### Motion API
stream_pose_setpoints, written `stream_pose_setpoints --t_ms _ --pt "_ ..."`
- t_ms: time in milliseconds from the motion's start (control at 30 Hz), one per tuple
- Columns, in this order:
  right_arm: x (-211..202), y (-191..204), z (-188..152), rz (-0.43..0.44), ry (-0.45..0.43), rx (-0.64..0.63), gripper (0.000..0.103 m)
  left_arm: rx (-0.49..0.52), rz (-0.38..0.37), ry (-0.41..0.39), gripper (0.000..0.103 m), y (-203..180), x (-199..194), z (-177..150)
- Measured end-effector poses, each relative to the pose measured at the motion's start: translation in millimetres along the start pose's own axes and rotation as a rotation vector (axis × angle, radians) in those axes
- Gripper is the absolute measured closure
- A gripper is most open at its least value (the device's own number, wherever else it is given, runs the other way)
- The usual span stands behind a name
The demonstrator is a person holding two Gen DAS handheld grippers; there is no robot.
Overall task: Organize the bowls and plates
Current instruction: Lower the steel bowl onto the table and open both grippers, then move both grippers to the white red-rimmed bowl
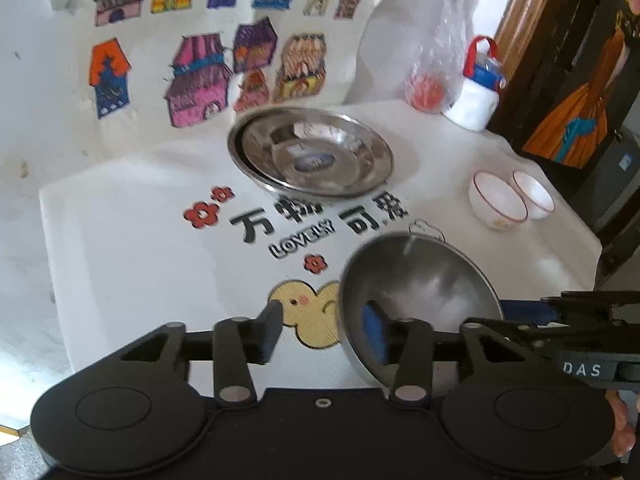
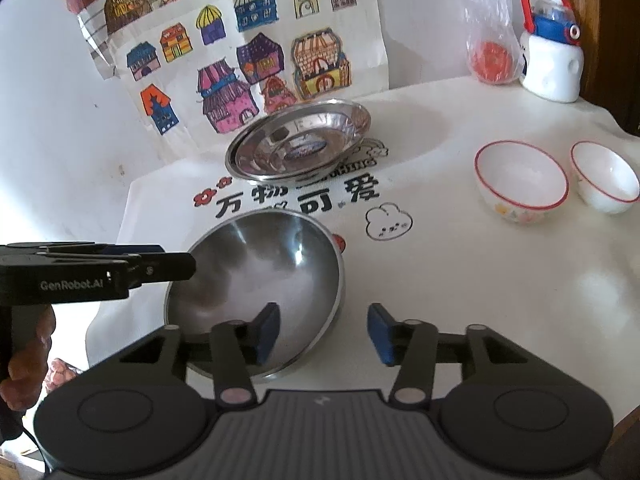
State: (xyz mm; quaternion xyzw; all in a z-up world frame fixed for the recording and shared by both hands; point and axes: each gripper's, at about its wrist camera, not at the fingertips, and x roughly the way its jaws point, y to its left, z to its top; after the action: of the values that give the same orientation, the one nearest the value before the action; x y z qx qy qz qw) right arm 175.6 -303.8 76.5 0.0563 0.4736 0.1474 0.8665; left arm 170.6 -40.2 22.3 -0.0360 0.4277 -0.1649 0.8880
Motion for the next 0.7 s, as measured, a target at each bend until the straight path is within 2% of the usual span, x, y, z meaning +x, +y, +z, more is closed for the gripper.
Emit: stream_pose_setpoints --t_ms 100,200,267,400,467,533,700 --pt "-4 -2 1 0.007 -0.013 0.01 0.038 -0.01 0.004 -0.017 0.044 4 -5 4" --pt "-12 -5 0 0.017 -0.037 0.019 0.028 -0.005 0.013 -0.033 0.039 4 -8 6" --pt "-19 -8 -2 0.026 -0.061 0.029 0.02 -0.002 0.013 -0.047 0.032 4 -11 7" --pt "-39 -17 -7 0.025 -0.122 0.046 0.009 0.004 0.017 -0.08 0.026 1 -18 7" --pt "-49 -25 -10 0.009 -0.149 0.069 0.0 0.01 0.011 -0.094 0.023 -1 -22 9" --pt "-58 -36 -13 -0.008 -0.158 0.09 0.0 0.018 0.001 -0.114 0.014 -4 -25 11" --pt "-82 -65 -19 -0.072 -0.176 0.126 0.0 0.051 -0.014 -0.164 0.001 -16 -32 19"
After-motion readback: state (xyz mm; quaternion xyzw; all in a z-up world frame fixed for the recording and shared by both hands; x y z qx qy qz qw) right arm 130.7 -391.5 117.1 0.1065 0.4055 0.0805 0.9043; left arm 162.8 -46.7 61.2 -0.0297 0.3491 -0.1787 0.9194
